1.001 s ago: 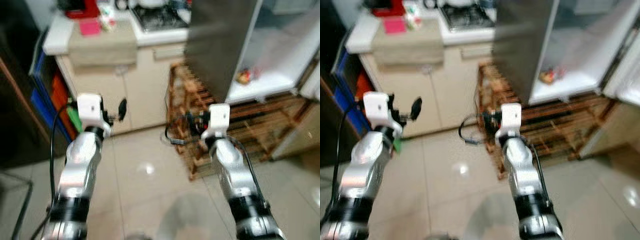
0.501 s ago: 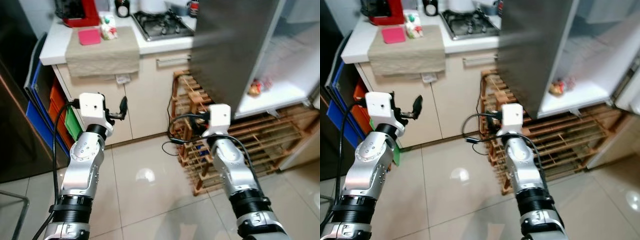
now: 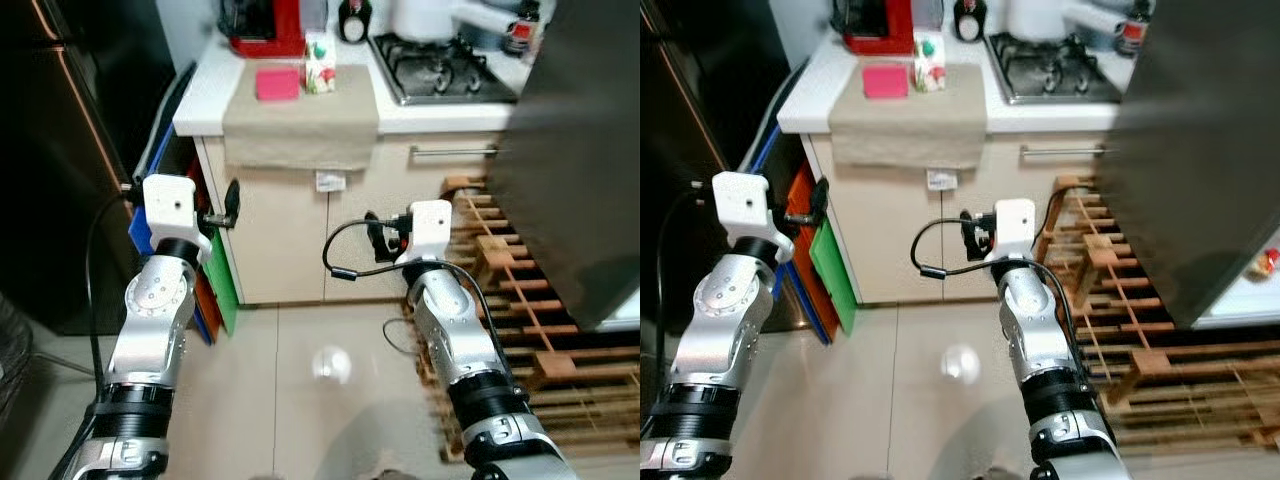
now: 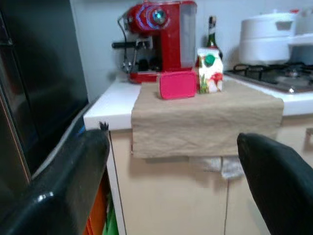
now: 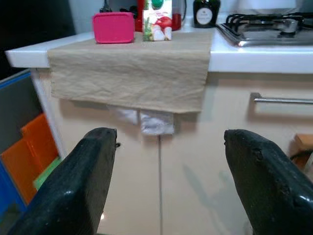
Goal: Restocking fridge
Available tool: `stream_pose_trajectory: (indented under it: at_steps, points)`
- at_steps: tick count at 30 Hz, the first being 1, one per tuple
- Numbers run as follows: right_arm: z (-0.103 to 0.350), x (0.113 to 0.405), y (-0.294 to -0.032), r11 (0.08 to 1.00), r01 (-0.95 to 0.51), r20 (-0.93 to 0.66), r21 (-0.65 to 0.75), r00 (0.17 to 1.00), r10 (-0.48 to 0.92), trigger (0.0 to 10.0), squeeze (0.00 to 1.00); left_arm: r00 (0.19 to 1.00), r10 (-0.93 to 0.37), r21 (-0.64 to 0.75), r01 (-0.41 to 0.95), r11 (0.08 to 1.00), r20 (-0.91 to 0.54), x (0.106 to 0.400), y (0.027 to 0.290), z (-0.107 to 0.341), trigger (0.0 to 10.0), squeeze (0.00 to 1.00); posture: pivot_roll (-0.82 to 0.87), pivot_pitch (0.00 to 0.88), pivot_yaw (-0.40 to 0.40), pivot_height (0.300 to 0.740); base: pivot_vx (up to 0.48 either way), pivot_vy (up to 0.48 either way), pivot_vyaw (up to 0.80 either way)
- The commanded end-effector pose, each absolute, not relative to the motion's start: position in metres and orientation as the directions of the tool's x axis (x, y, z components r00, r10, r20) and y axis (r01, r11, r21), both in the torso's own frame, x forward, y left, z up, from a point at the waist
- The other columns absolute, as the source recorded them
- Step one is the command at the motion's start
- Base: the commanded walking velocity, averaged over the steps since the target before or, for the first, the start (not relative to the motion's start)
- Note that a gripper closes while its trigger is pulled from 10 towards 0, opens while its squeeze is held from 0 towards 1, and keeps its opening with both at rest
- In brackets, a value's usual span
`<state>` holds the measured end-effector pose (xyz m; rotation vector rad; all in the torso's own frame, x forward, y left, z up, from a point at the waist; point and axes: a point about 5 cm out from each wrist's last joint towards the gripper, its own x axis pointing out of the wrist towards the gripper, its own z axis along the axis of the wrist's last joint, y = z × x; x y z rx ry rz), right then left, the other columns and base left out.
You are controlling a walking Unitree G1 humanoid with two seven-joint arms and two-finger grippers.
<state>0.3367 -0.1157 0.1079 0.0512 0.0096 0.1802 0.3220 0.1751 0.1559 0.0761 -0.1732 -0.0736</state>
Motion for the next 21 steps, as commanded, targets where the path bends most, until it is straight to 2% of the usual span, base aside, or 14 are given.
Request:
stream_pose_trajectory:
  at_steps: [1,14,19,21]
  points:
    - [0.111,0.338,-0.113,0.983,-0.175,0.01,0.05,0.985,0.174,10.0,0.0,0.981,-0.062,0.092,0.046,0.995,0.183,0.324,0.183,0.162,10.0,0.0,0.08,0.0,0.029,0.74,0.48,0.0,0.0]
    - [0.123,0.337,-0.116,0.991,-0.137,0.095,0.008,0.986,0.135,10.0,0.0,0.979,-0.085,0.107,0.067,0.992,0.183,0.325,0.185,0.165,10.0,0.0,0.07,0.0,0.045,0.74,0.48,0.0,0.0]
    - [0.146,0.337,-0.114,0.991,-0.118,0.211,-0.059,0.969,0.128,10.0,0.0,0.975,-0.092,0.117,0.069,0.991,0.203,0.327,0.185,0.17,10.0,0.0,0.07,0.0,0.044,0.74,0.48,0.0,0.0]
    - [0.165,0.338,-0.118,0.996,-0.063,0.293,-0.064,0.953,0.079,10.0,0.0,0.968,-0.115,0.138,0.086,0.987,0.222,0.327,0.184,0.173,10.0,0.0,0.08,0.0,0.042,0.74,0.48,0.0,0.0]
